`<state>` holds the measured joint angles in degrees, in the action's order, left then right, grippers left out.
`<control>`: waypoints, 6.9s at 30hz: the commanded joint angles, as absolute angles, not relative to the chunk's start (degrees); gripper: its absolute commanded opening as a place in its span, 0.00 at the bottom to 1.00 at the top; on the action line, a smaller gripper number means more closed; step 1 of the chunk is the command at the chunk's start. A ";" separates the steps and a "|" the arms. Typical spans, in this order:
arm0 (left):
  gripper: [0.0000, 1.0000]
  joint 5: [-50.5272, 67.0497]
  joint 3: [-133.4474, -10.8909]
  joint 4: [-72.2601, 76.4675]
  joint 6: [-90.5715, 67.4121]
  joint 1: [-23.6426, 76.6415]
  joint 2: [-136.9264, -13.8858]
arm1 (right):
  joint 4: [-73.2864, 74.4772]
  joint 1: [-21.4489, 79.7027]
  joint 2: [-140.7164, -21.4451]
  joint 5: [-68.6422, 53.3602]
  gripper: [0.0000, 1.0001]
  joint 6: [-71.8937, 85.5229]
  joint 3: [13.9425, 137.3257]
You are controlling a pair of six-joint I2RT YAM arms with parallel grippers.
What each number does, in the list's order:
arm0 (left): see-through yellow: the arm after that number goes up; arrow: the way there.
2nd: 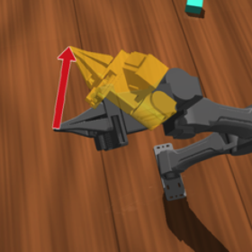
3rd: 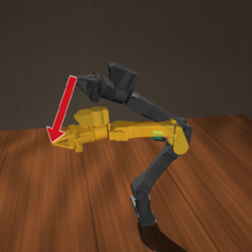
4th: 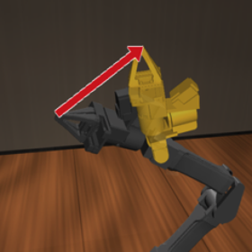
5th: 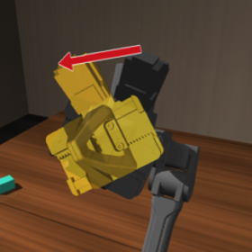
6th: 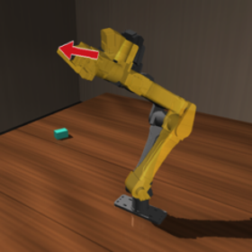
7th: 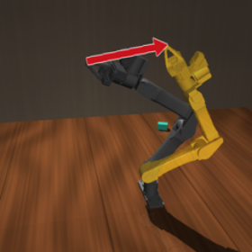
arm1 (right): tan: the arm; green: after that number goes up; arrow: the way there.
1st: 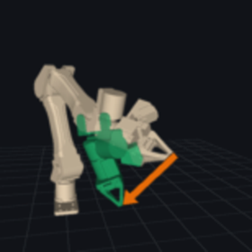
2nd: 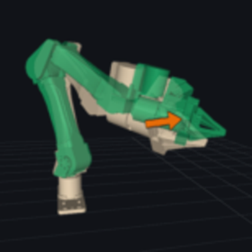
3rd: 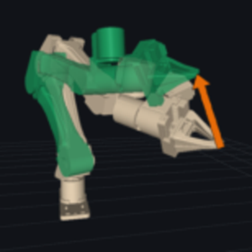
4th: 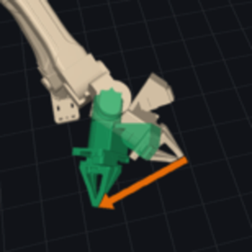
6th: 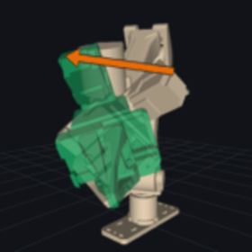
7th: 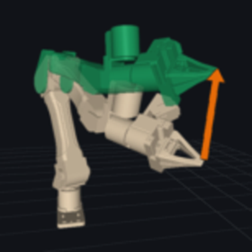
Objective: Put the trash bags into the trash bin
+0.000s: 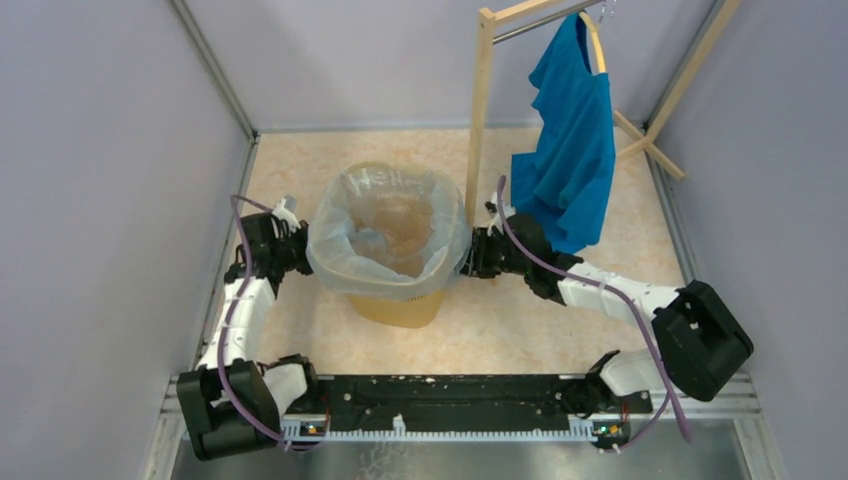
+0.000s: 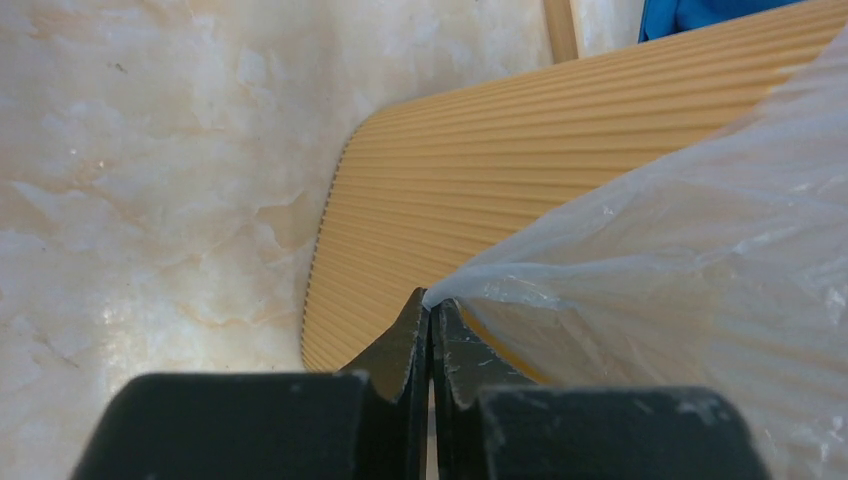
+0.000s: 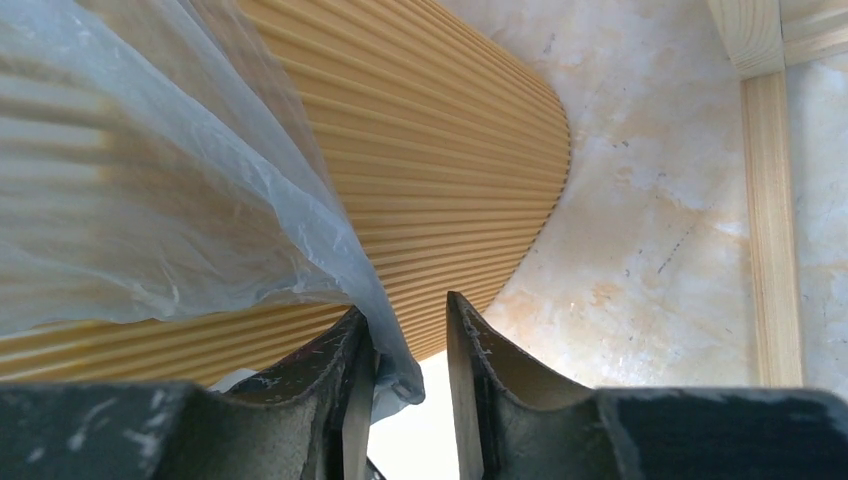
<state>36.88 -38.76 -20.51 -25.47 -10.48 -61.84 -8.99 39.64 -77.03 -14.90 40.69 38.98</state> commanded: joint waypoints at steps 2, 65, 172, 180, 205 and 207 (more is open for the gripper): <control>0.08 38.60 -36.35 -19.47 -26.83 -9.54 -58.09 | -11.78 40.26 -76.19 -14.87 0.35 39.95 37.93; 0.64 -5.24 -76.62 -40.26 -22.13 41.40 -78.57 | 21.67 39.81 -56.29 2.16 0.79 27.56 43.33; 0.99 -26.56 -79.62 -50.17 -24.11 45.45 -40.34 | 16.38 39.88 -66.16 1.90 0.80 23.50 51.04; 0.99 -21.89 -80.60 -46.91 -24.67 45.45 -38.89 | 10.55 42.85 -71.00 9.93 0.79 21.59 51.98; 0.99 -19.10 -87.39 -46.93 -23.74 45.45 -35.93 | -4.94 71.71 -109.45 18.14 0.80 13.16 82.34; 0.99 -19.49 -88.04 -47.50 -23.65 45.44 -35.78 | -5.68 72.00 -111.67 15.83 0.80 13.36 84.87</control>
<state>-19.55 -85.67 -48.16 -24.10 45.28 -36.71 -1.87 71.33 -108.16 19.79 13.50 78.96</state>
